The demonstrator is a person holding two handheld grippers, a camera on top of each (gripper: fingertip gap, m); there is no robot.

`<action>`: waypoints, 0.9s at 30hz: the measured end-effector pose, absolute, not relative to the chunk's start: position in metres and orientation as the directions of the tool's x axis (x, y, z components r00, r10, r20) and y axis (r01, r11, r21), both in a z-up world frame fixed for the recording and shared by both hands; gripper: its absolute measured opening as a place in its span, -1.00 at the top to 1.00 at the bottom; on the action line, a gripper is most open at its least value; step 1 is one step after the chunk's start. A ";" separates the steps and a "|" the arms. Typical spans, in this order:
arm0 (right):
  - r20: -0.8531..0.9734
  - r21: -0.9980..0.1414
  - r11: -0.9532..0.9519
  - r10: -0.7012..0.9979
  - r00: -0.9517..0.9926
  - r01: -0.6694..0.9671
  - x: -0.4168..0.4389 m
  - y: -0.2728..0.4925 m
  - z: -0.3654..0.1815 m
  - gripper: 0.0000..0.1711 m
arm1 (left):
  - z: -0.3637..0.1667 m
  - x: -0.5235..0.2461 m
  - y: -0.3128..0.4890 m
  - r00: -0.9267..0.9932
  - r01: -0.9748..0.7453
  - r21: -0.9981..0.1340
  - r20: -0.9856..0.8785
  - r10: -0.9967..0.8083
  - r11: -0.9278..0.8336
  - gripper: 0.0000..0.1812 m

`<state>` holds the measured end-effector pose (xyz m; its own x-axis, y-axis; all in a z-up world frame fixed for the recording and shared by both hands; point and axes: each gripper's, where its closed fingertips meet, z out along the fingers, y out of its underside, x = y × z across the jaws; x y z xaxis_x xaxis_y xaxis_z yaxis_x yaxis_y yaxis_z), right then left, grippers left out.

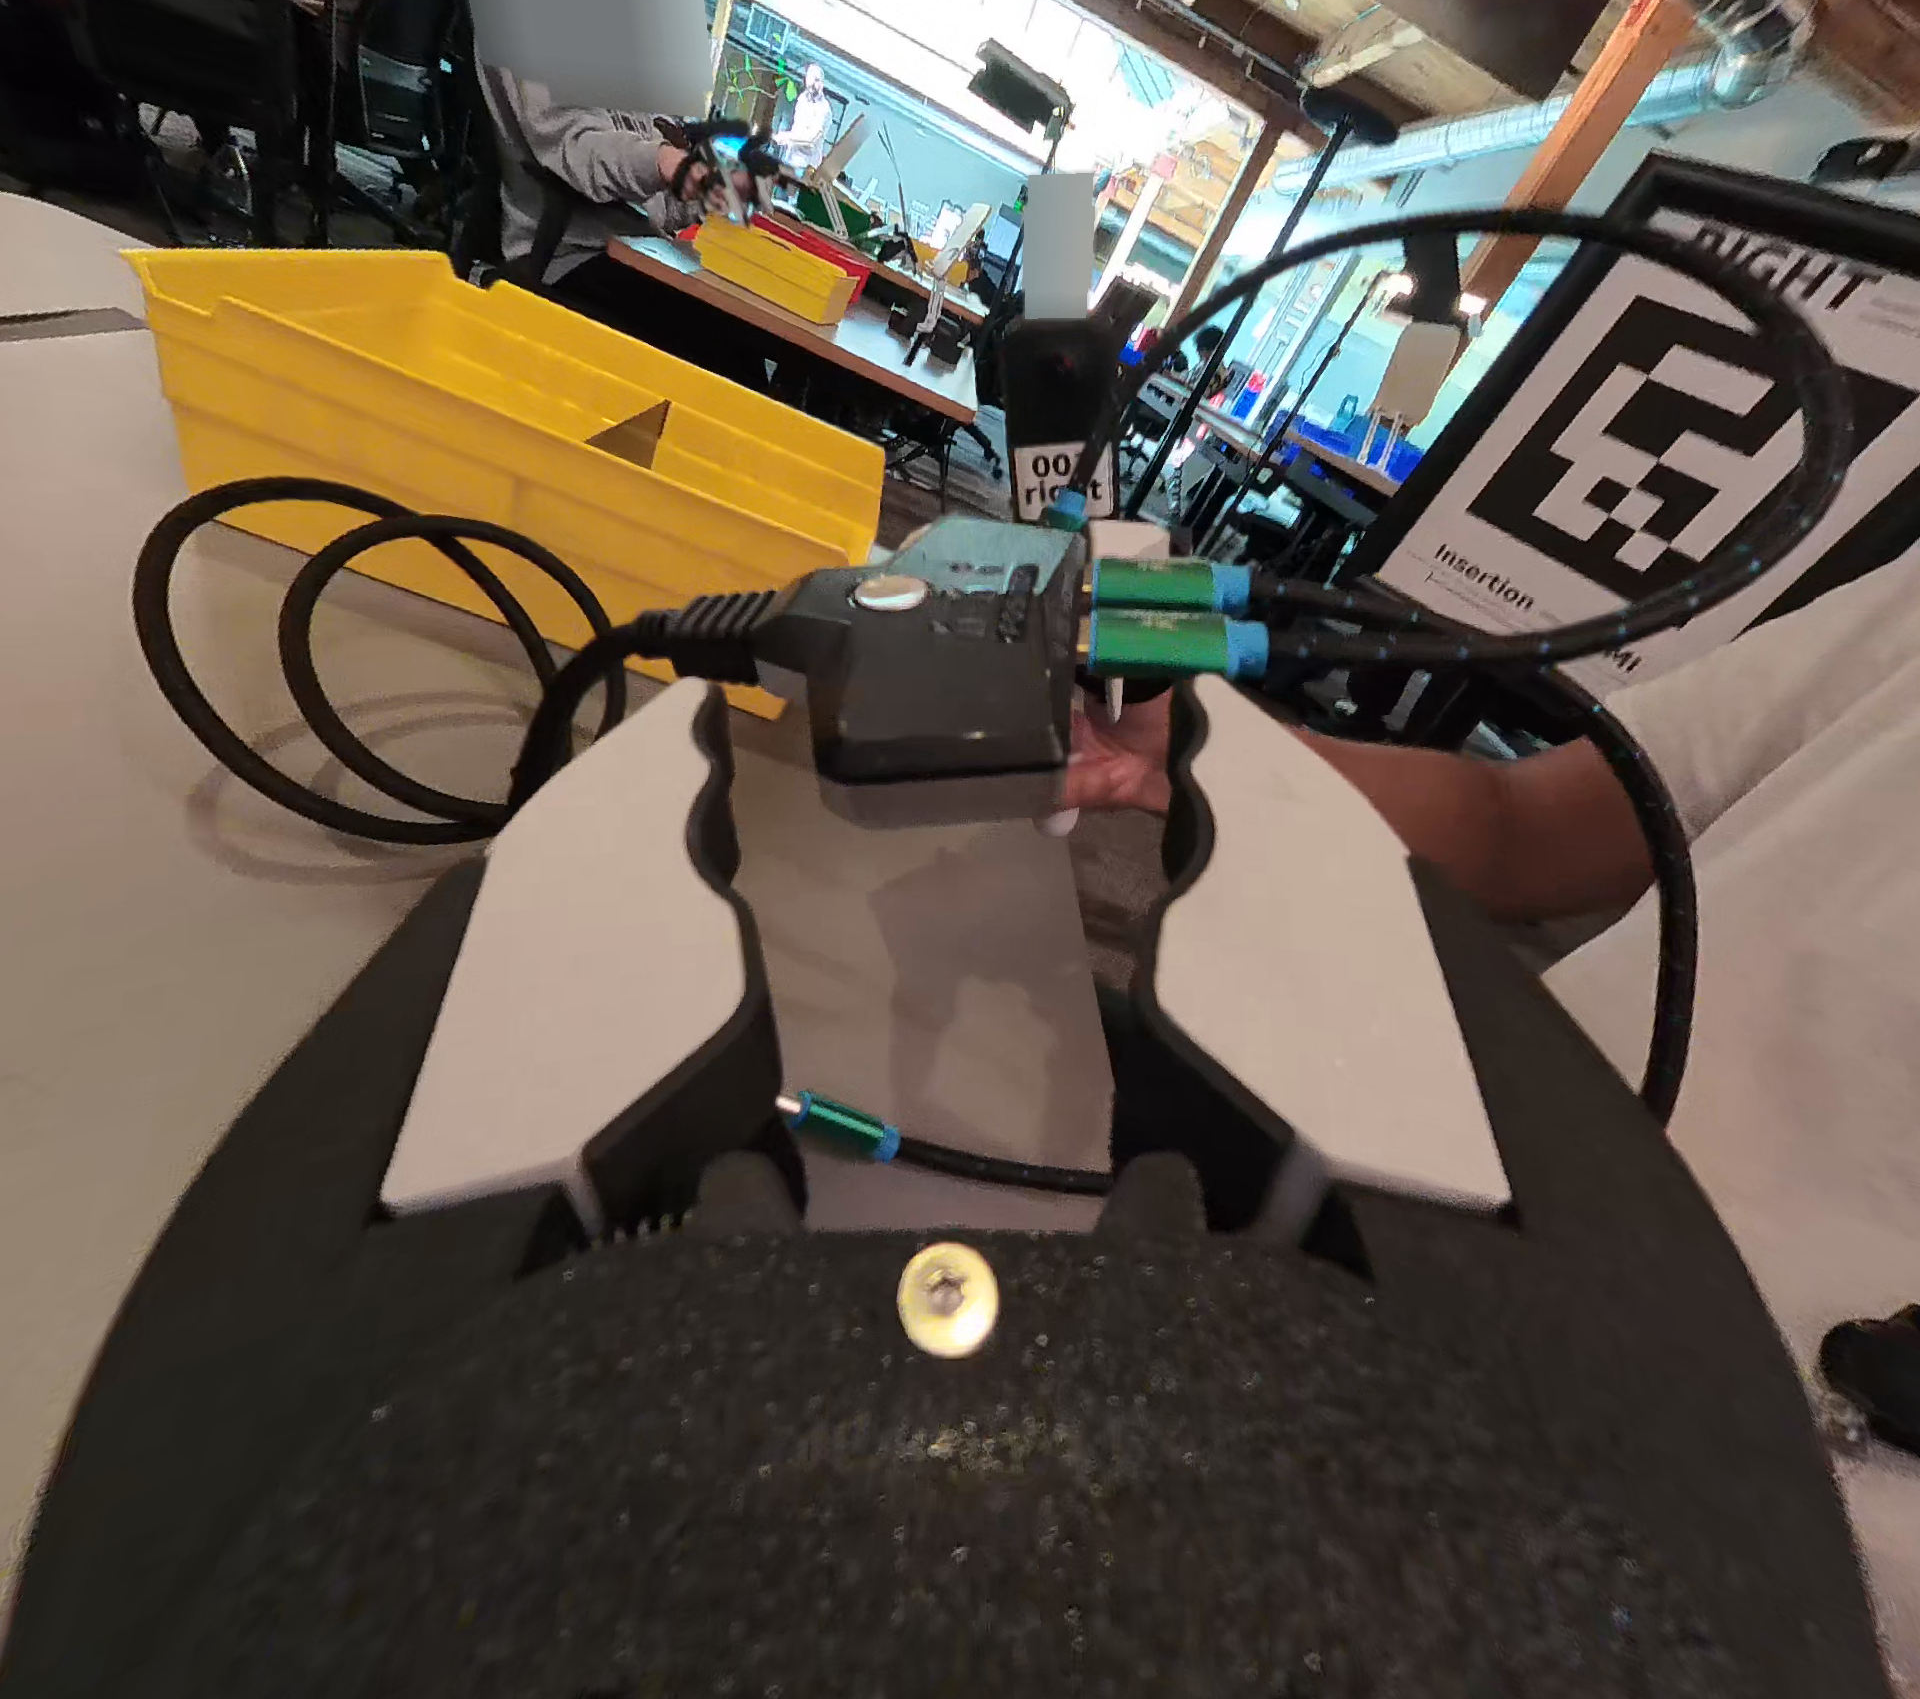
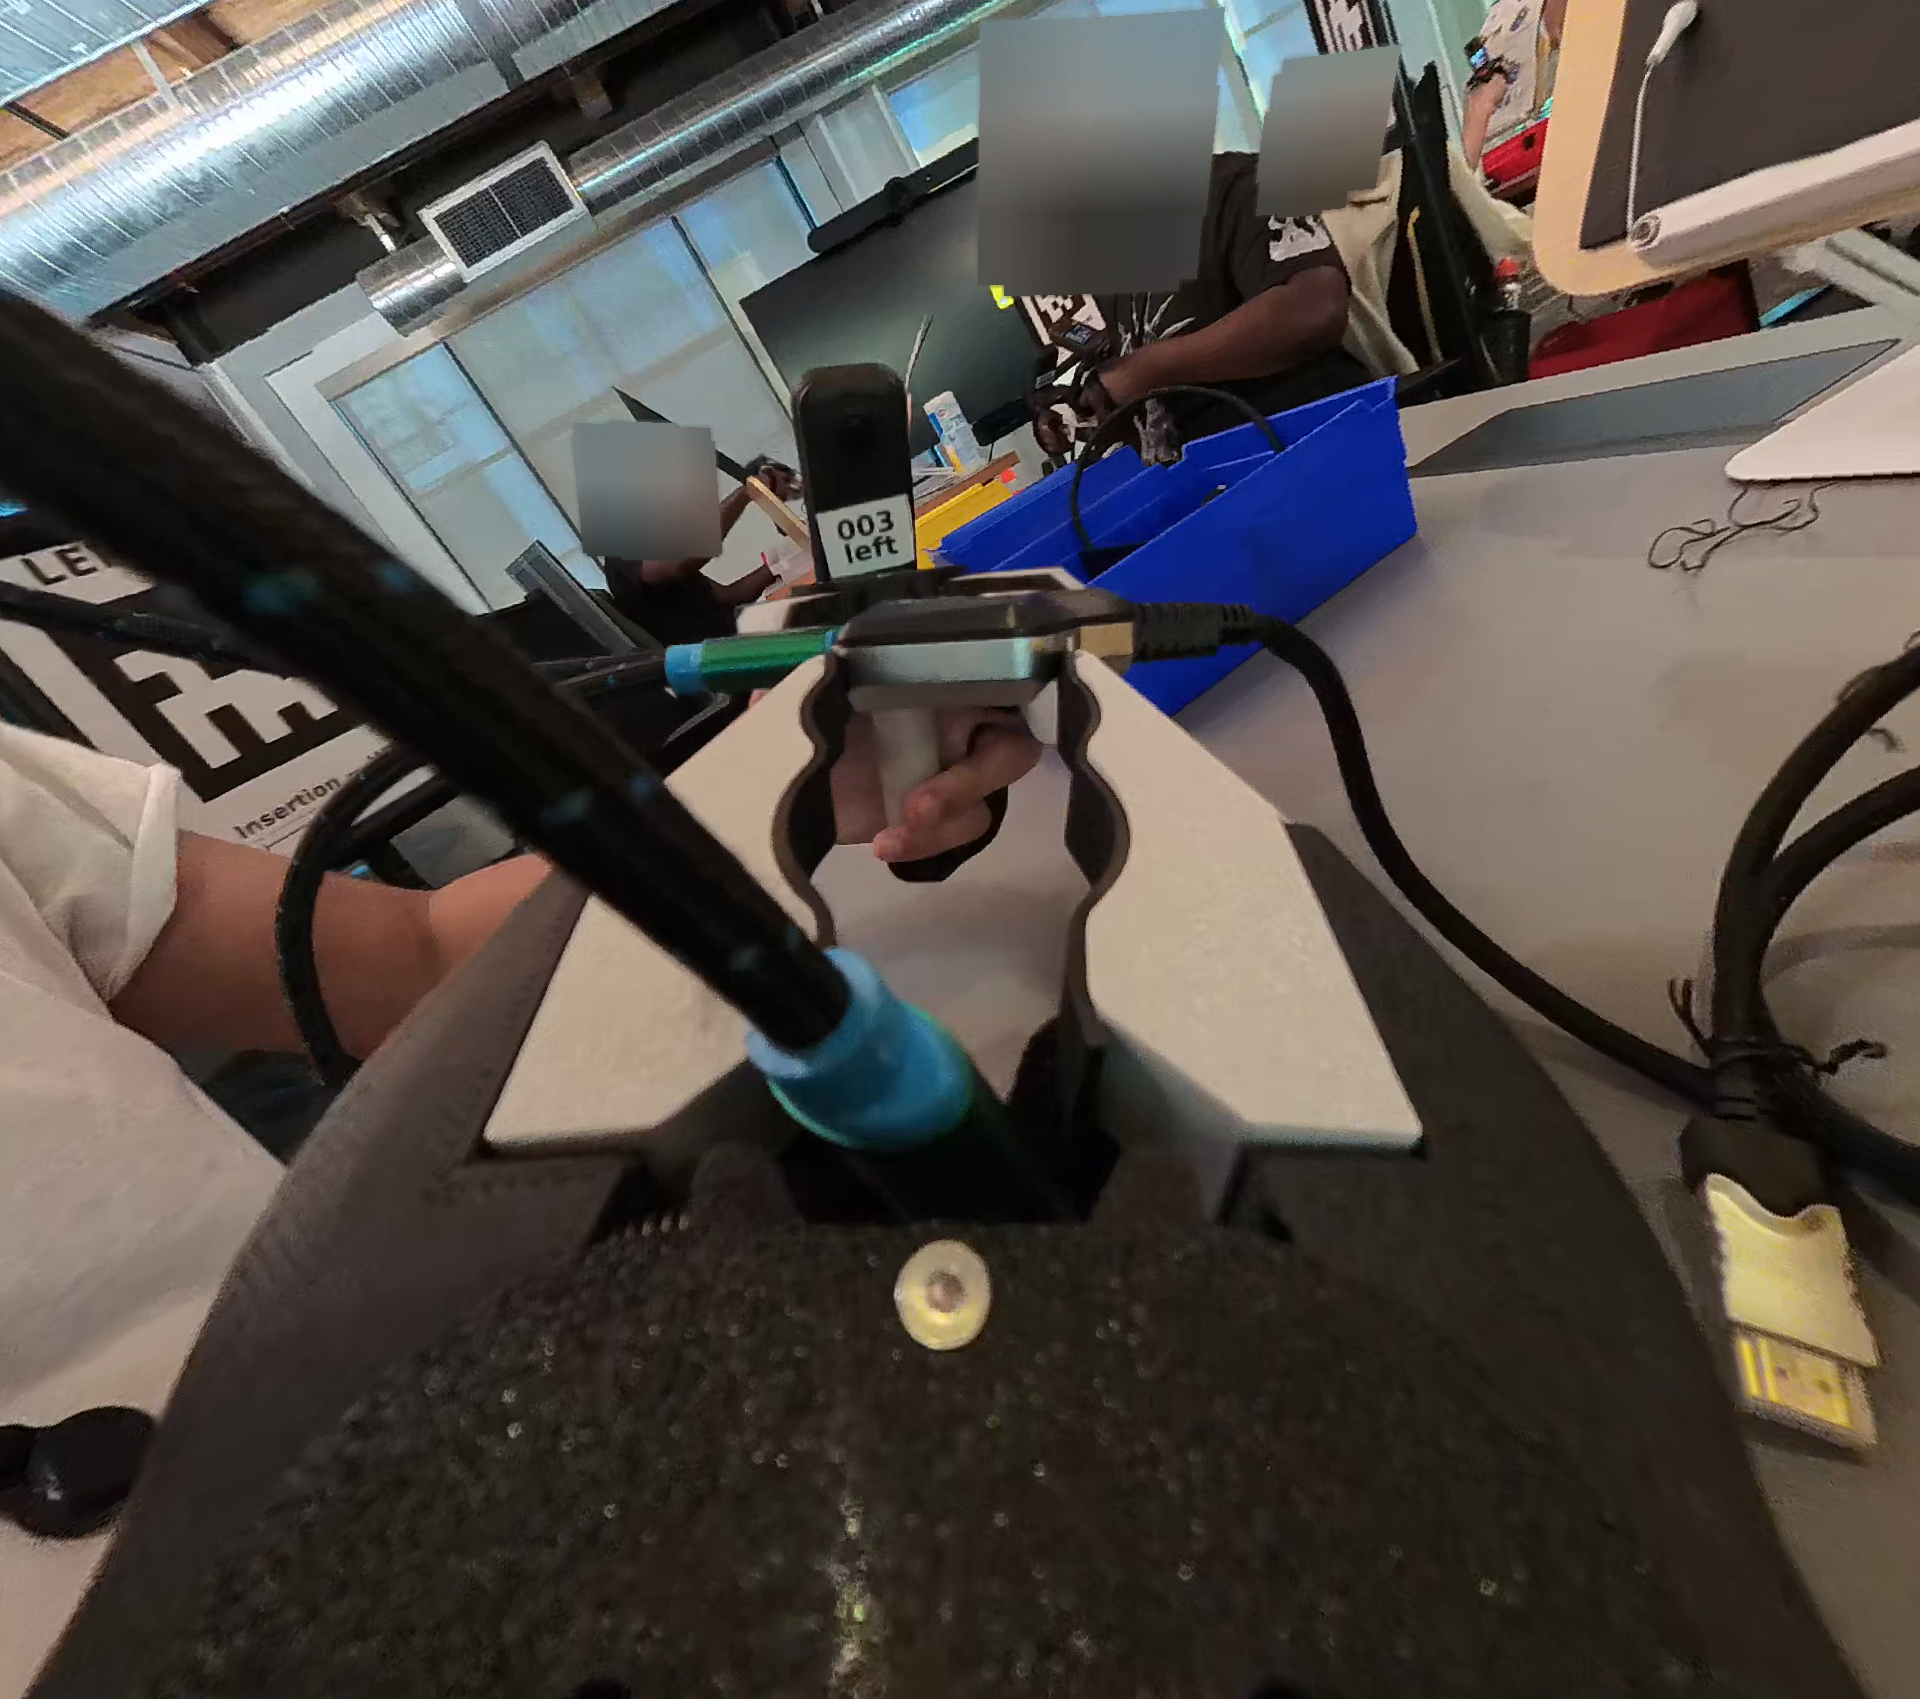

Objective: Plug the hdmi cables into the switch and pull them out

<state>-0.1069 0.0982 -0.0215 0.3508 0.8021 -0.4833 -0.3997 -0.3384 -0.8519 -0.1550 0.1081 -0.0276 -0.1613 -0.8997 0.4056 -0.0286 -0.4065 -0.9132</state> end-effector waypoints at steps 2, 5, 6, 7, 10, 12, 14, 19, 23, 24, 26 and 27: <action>-0.493 -0.846 -0.352 0.801 0.339 -0.399 -0.109 0.098 -0.024 0.53 | -0.026 -0.156 0.108 -0.182 -0.017 -0.895 0.441 -0.879 -0.445 0.17; -0.506 -0.838 -0.362 0.795 0.334 -0.407 -0.111 0.099 -0.026 0.53 | -0.036 -0.152 0.104 -0.184 -0.063 -0.893 0.449 -0.875 -0.445 0.24; -0.508 -0.838 -0.364 0.794 0.335 -0.407 -0.111 0.100 -0.026 0.54 | -0.040 -0.150 0.103 -0.177 -0.078 -0.892 0.452 -0.874 -0.446 0.28; -0.506 -0.840 -0.364 0.795 0.335 -0.403 -0.112 0.100 -0.027 0.53 | -0.043 -0.149 0.103 -0.170 -0.086 -0.886 0.464 -0.869 -0.456 0.33; -0.496 -0.848 -0.356 0.794 0.351 -0.393 -0.113 0.100 -0.029 0.54 | -0.043 -0.147 0.104 -0.187 -0.075 -0.858 0.512 -0.838 -0.508 0.42; -0.486 -0.855 -0.351 0.799 0.355 -0.381 -0.112 0.099 -0.029 0.54 | -0.044 -0.146 0.102 -0.192 -0.069 -0.861 0.508 -0.840 -0.505 0.42; -0.483 -0.857 -0.349 0.802 0.353 -0.378 -0.111 0.098 -0.029 0.54 | -0.042 -0.146 0.100 -0.206 -0.076 -0.853 0.521 -0.828 -0.517 0.40; -0.484 -0.858 -0.353 0.801 0.354 -0.374 -0.109 0.098 -0.030 0.54 | -0.043 -0.146 0.103 -0.196 -0.084 -0.840 0.542 -0.817 -0.537 0.43; -0.481 -0.861 -0.352 0.799 0.361 -0.368 -0.108 0.099 -0.031 0.53 | -0.040 -0.149 0.107 -0.183 -0.056 -0.833 0.550 -0.815 -0.550 0.45; -0.480 -0.861 -0.351 0.798 0.363 -0.368 -0.108 0.099 -0.032 0.53 | -0.039 -0.151 0.110 -0.183 -0.043 -0.829 0.555 -0.812 -0.557 0.46; -0.480 -0.863 -0.352 0.796 0.369 -0.363 -0.107 0.099 -0.033 0.53 | -0.041 -0.151 0.110 -0.173 -0.054 -0.840 0.540 -0.824 -0.540 0.47; -0.478 -0.864 -0.351 0.796 0.370 -0.361 -0.107 0.099 -0.033 0.53 | -0.041 -0.151 0.110 -0.169 -0.050 -0.844 0.535 -0.828 -0.535 0.47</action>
<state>-0.1074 0.0989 -0.0334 0.3702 0.7963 -0.4784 -0.3610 -0.3512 -0.8639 -0.1515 0.1105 -0.0407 -0.1688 -0.8280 0.5347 -0.0501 -0.5346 -0.8436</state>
